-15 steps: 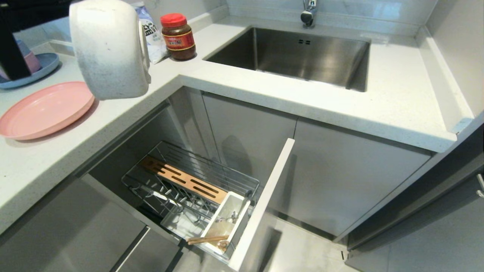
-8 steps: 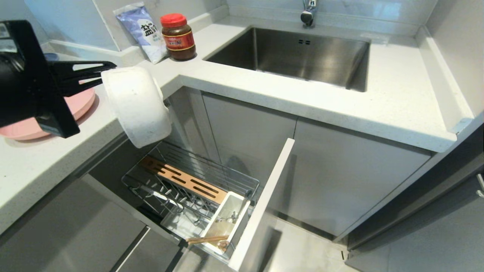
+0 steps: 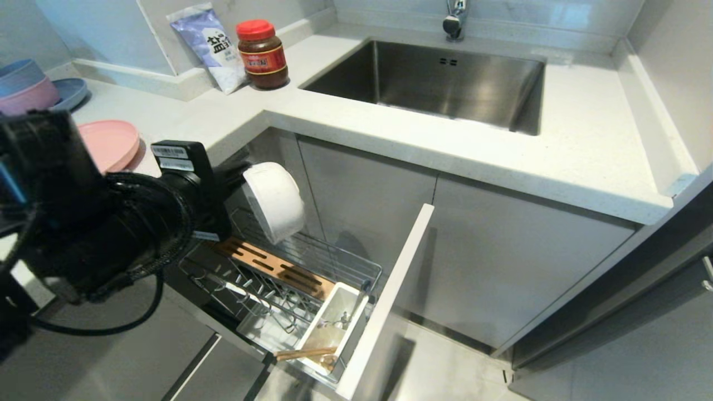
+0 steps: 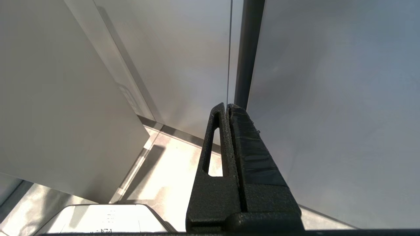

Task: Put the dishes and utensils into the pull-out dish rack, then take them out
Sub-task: Pick up the bowl and place it in the cupboard

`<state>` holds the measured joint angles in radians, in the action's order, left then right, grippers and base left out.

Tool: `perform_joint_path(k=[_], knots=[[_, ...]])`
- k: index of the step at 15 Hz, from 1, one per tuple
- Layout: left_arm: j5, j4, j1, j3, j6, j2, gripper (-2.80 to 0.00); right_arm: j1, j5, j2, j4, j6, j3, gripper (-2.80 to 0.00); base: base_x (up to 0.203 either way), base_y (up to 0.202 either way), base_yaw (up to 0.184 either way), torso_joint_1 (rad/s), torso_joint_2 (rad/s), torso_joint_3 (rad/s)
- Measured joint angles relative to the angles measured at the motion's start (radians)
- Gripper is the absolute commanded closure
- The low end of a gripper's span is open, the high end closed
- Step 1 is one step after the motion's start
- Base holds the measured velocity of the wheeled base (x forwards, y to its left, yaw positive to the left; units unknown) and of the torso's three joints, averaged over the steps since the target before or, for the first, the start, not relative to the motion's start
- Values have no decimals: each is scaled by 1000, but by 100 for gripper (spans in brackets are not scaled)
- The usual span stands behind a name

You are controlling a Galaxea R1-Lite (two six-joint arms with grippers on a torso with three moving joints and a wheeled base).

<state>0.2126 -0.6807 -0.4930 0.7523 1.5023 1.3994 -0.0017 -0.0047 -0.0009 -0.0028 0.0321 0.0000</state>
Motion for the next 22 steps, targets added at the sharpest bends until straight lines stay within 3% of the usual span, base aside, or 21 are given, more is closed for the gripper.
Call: perform_joint_path(k=[2, 5, 14, 22], knots=[[18, -137, 0, -55, 0, 67, 0, 0, 0, 0, 0, 0, 0, 0, 0, 0, 0, 0, 0, 0], [43, -237, 0, -89, 1, 147, 0, 0, 0, 0, 0, 0, 0, 0, 0, 0, 0, 0, 0, 0], [100, -335, 0, -80, 51, 375, 0, 0, 0, 0, 0, 0, 0, 0, 0, 0, 0, 0, 0, 0], [120, -409, 35, -49, 57, 525, 0, 0, 0, 0, 0, 0, 0, 0, 0, 0, 0, 0, 0, 0]])
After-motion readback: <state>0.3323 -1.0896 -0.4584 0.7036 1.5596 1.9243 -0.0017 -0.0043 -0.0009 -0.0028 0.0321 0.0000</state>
